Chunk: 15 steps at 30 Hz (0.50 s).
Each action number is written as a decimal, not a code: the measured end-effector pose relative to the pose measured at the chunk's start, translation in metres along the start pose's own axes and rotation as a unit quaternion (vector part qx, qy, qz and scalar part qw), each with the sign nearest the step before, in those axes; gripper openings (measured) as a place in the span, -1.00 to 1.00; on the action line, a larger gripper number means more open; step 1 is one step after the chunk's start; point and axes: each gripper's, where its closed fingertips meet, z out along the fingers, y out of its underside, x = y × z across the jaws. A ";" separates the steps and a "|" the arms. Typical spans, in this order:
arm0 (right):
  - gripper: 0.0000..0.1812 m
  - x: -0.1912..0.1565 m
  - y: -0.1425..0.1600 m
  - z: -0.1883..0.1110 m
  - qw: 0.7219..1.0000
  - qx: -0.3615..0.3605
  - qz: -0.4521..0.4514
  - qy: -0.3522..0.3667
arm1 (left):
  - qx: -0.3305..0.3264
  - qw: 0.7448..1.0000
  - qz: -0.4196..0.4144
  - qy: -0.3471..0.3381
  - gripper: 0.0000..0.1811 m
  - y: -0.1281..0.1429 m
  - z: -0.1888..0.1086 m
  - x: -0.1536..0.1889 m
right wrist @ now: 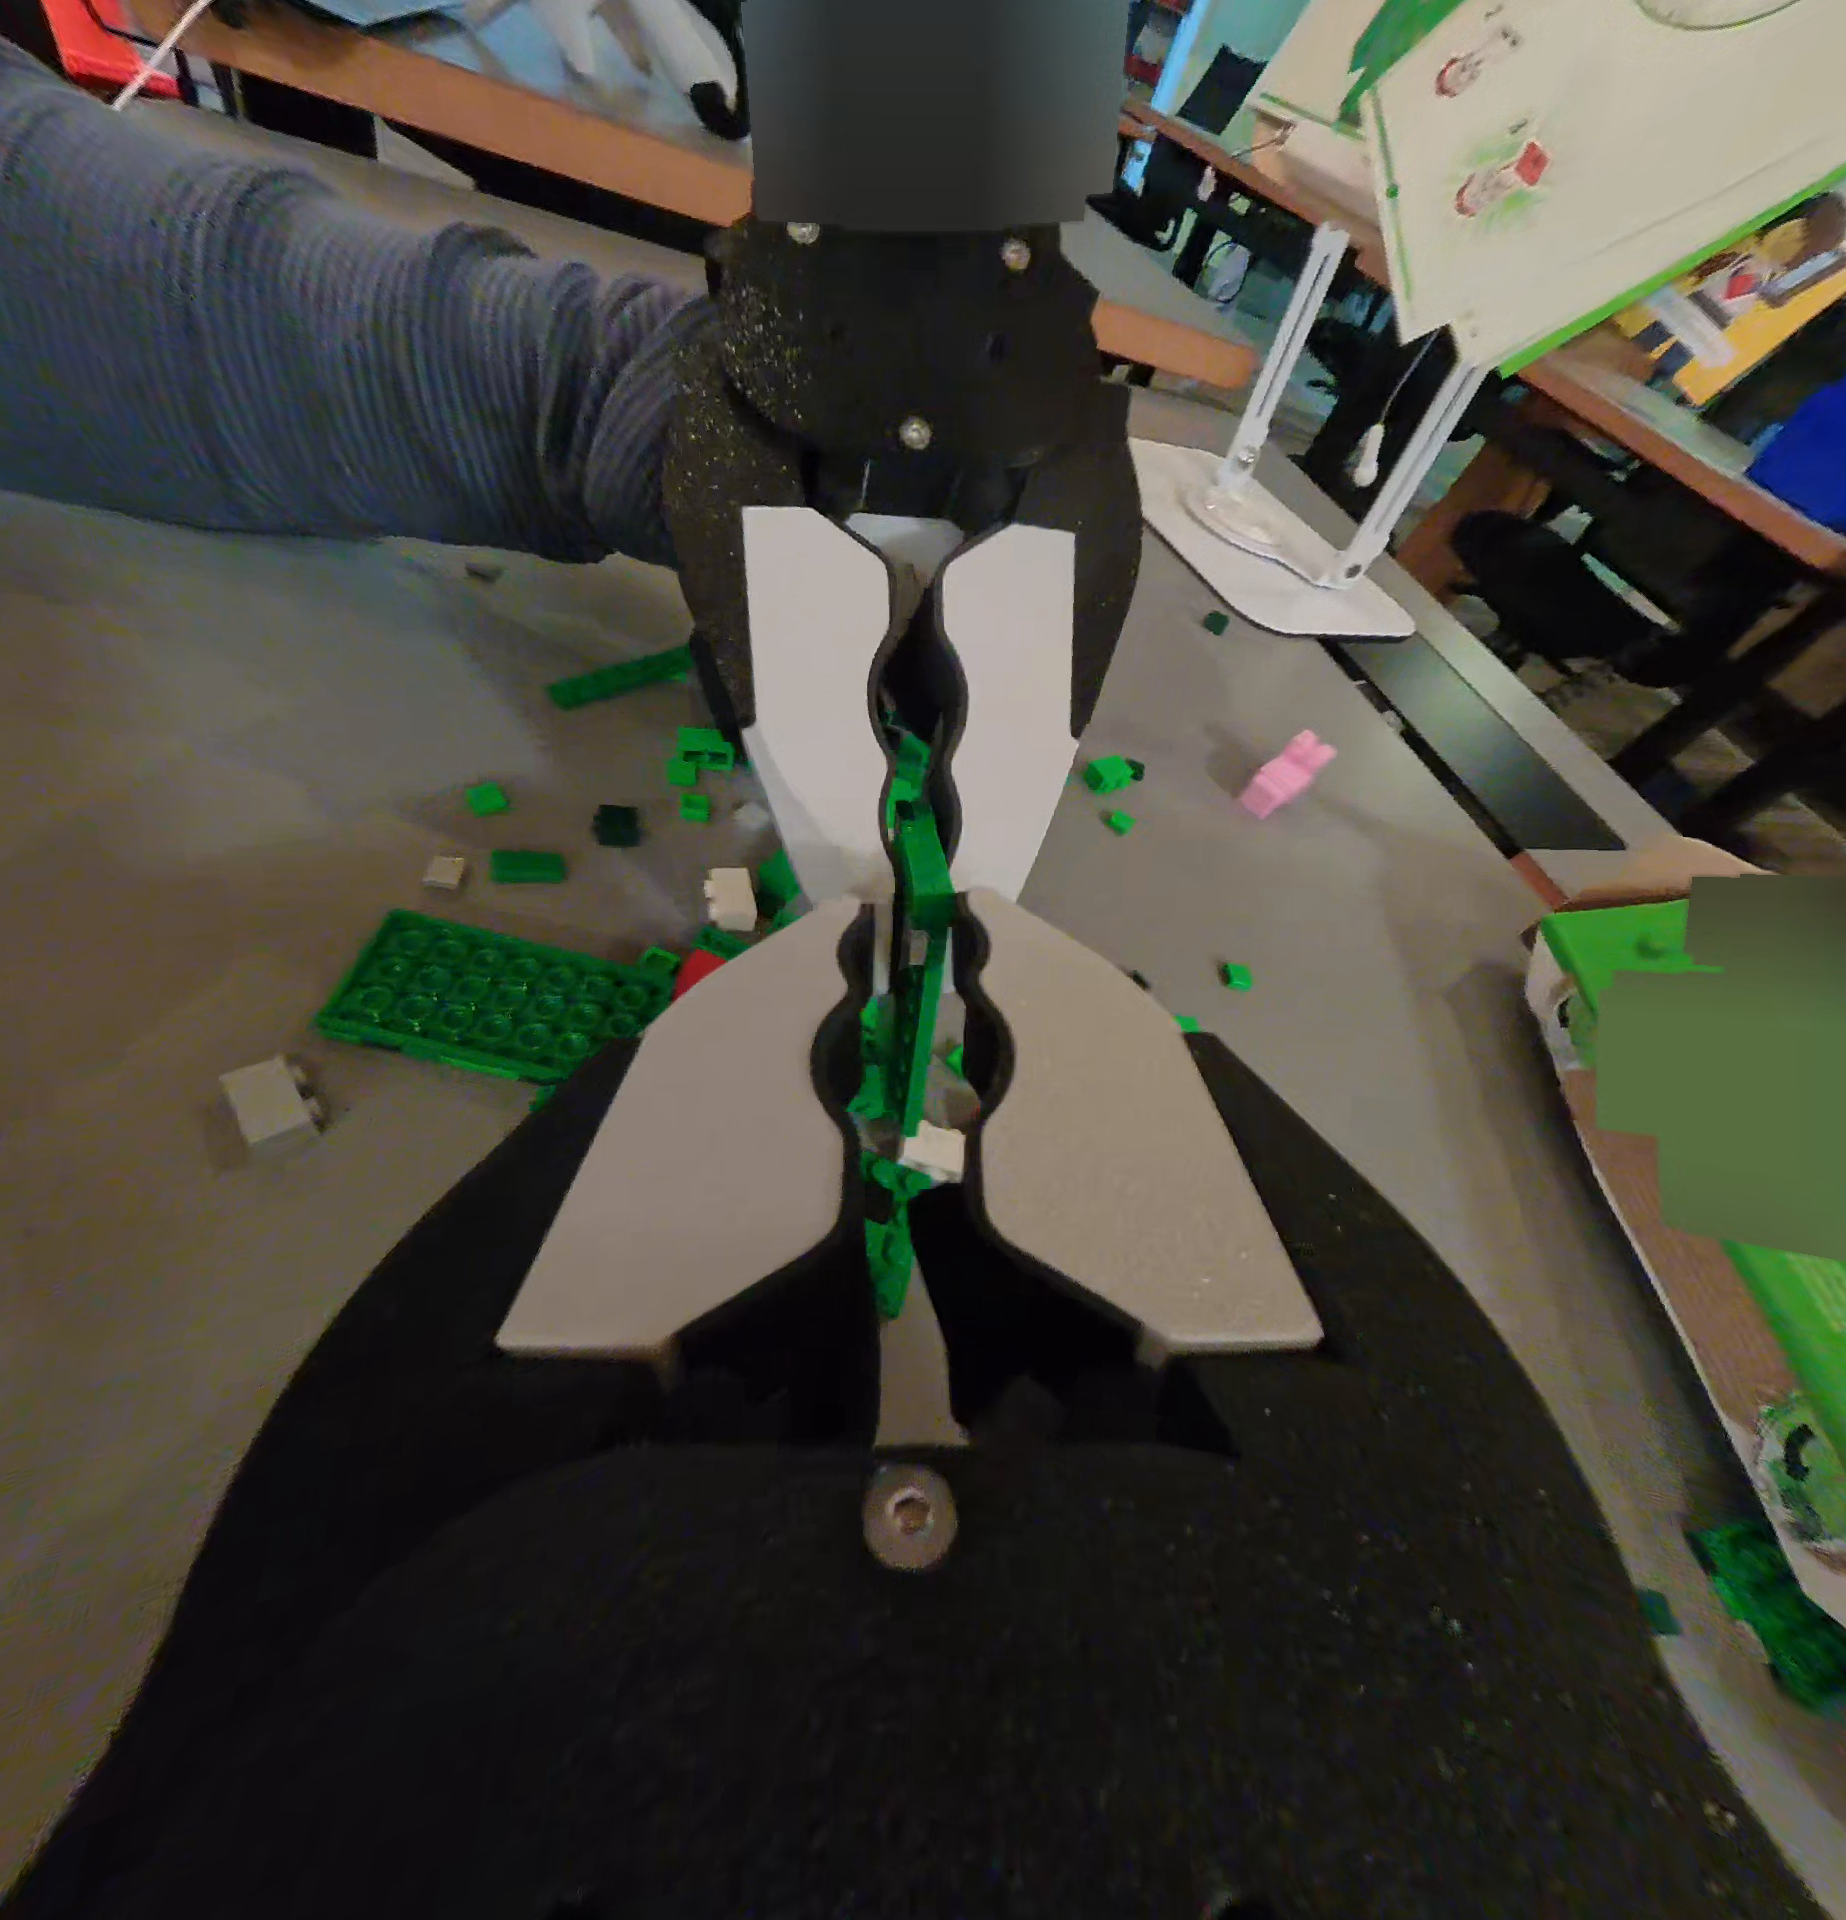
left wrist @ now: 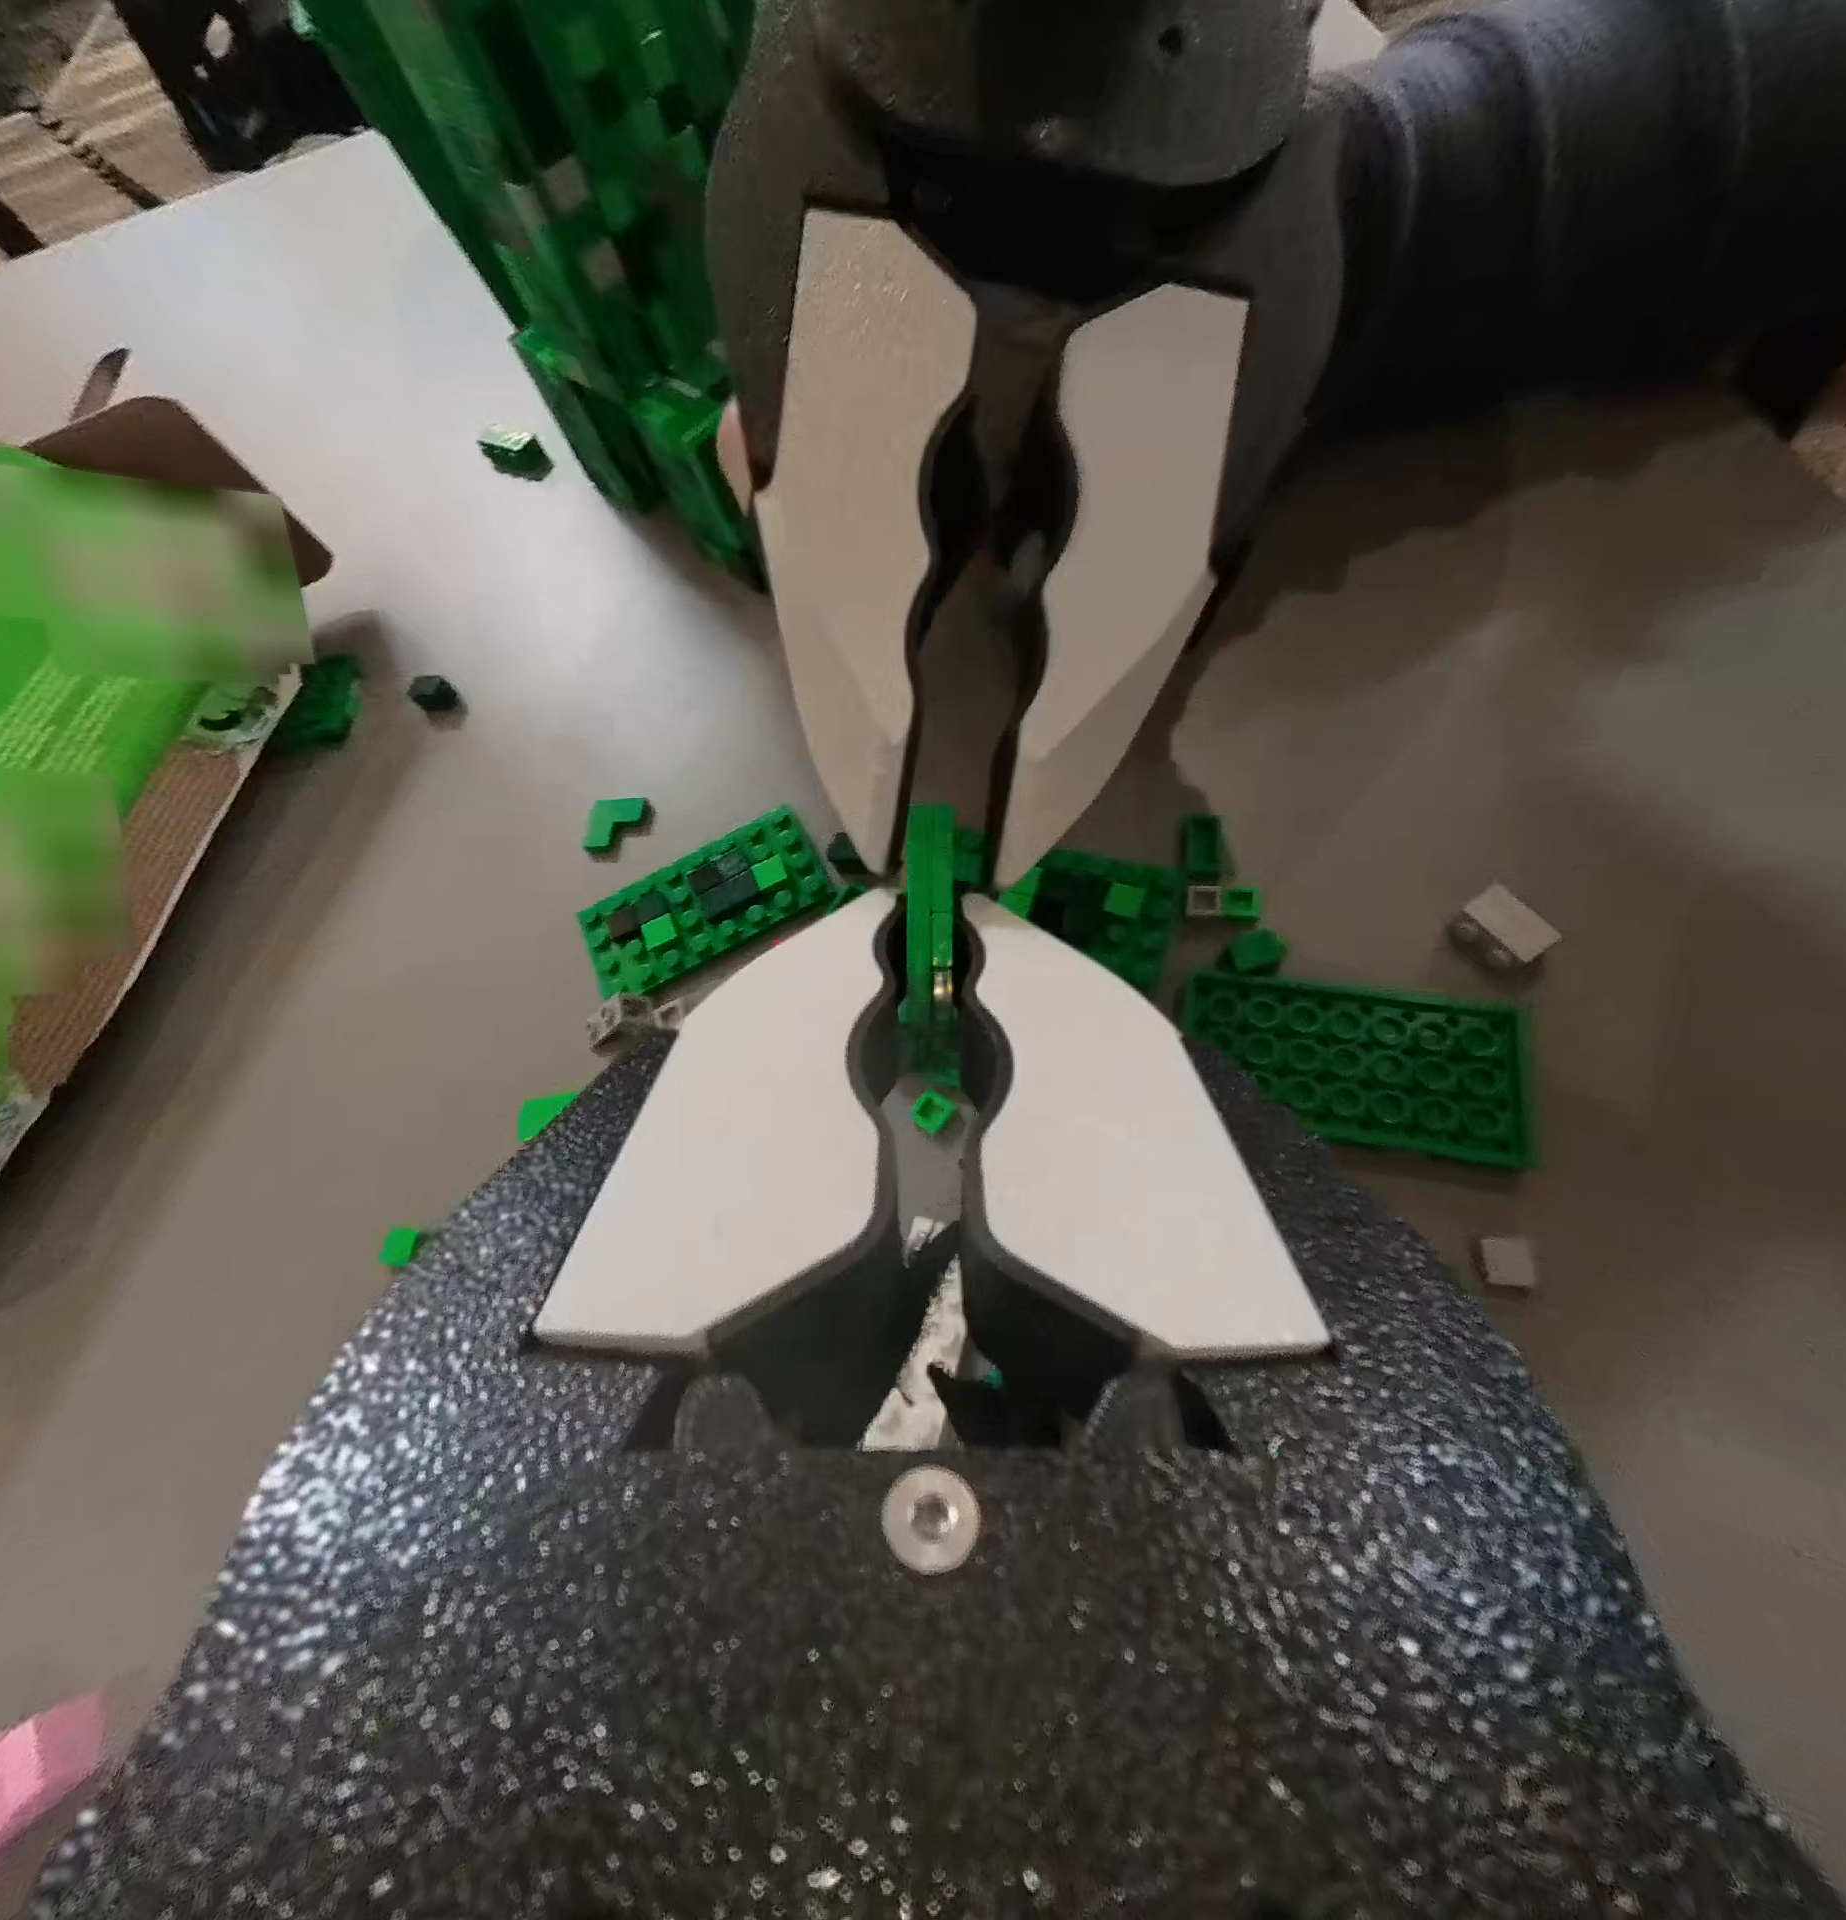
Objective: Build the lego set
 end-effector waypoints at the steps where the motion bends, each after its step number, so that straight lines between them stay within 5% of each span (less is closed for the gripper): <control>1: -0.89 -0.001 0.001 0.001 1.000 -0.003 0.002 -0.002 | -0.003 1.000 0.004 0.008 -0.94 0.001 0.001 0.003; 6: -0.93 0.018 -0.001 -0.003 0.997 0.013 0.061 0.039 | 0.030 0.997 -0.024 -0.065 -0.86 -0.006 0.001 -0.019; 10: -0.93 0.035 -0.023 -0.018 0.986 0.099 0.114 0.073 | 0.065 0.993 -0.063 -0.075 -0.57 -0.009 0.003 -0.025; 15: -0.93 0.038 -0.038 -0.028 0.970 0.168 0.165 0.050 | 0.172 0.977 -0.096 -0.076 -0.84 -0.034 0.003 -0.025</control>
